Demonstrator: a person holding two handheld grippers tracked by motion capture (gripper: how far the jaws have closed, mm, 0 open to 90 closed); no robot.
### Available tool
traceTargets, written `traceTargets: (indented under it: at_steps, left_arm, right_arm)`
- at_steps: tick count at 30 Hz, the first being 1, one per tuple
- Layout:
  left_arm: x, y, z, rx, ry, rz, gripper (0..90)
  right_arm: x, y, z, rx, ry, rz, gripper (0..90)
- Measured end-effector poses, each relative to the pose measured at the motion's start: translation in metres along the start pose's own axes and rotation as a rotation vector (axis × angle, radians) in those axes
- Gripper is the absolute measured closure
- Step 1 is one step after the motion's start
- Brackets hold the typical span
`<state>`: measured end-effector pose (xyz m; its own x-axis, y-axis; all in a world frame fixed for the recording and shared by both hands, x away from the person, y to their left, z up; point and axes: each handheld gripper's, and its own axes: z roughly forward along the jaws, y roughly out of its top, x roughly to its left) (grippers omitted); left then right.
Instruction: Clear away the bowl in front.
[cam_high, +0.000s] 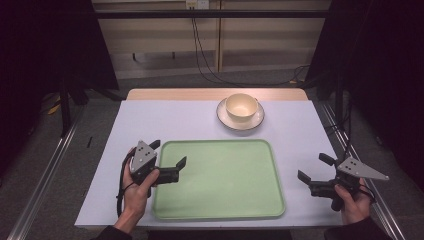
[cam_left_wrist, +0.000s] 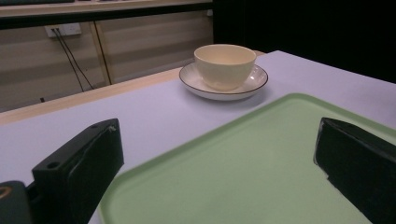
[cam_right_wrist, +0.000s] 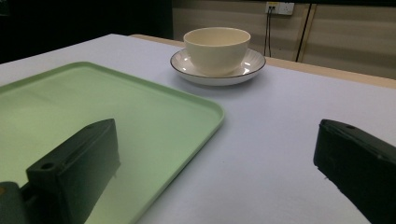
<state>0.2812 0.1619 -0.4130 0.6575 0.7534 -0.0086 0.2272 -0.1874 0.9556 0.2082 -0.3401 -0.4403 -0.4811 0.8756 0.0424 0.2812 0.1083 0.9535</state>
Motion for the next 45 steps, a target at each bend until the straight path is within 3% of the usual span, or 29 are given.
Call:
traceTargets:
  at_steps: [4, 6, 9, 11, 14, 17, 19, 26, 31, 34, 36, 40, 43, 45]
  left_arm:
    - [-0.005, 0.005, 0.013, 0.004, -0.025, 0.019, 1.1]
    - [-0.008, 0.010, 0.019, 0.010, -0.028, -0.001, 1.3]
    - [-0.012, 0.017, 0.025, -0.002, -0.047, 0.012, 1.1]
    - [-0.017, 0.023, 0.035, -0.005, -0.065, 0.050, 1.0]
    - [-0.019, 0.025, 0.047, 0.010, -0.055, 0.083, 1.1]
    - [-0.015, 0.023, 0.060, 0.023, -0.073, 0.057, 1.2]
    - [-0.013, 0.023, 0.066, 0.046, -0.062, 0.074, 1.8]
    - [-0.009, 0.027, 0.086, 0.027, -0.071, 0.052, 2.1]
    - [-0.008, 0.030, 0.099, 0.050, -0.096, 0.096, 2.4]
    - [-0.005, 0.027, 0.109, 0.054, -0.102, 0.070, 3.1]
    - [-0.003, 0.026, 0.114, 0.077, -0.101, 0.076, 3.0]
    - [0.002, 0.029, 0.124, 0.065, -0.106, 0.044, 2.4]
    - [0.005, 0.031, 0.132, 0.077, -0.086, 0.063, 2.5]
    - [0.007, 0.030, 0.139, 0.083, -0.099, 0.060, 1.9]
  right_arm:
    - [0.000, 0.000, 0.000, 0.004, 0.001, 0.002, 0.0]
    - [0.000, 0.000, 0.000, 0.002, 0.003, 0.001, 0.0]
    - [0.000, 0.000, 0.000, 0.004, 0.002, 0.000, 0.0]
    - [0.001, 0.000, 0.000, 0.005, 0.008, 0.000, 0.0]
    - [0.000, 0.000, 0.000, 0.001, 0.002, 0.001, 0.0]
    - [0.000, 0.000, 0.000, -0.002, 0.003, 0.003, 0.0]
    - [0.001, 0.000, 0.000, 0.000, 0.006, 0.004, 0.0]
    - [0.000, 0.000, -0.001, 0.003, 0.013, 0.005, 0.0]
    - [0.000, 0.000, -0.001, 0.002, 0.013, 0.001, 0.0]
    - [0.000, 0.000, -0.001, 0.002, 0.017, 0.004, 0.0]
    - [0.000, 0.000, -0.001, 0.002, 0.017, 0.003, 0.0]
    - [-0.001, -0.001, -0.001, 0.001, 0.016, 0.005, 0.0]
    - [-0.001, -0.001, -0.001, -0.001, 0.017, 0.005, 0.0]
    - [-0.001, -0.001, -0.001, -0.005, 0.012, 0.010, 0.0]
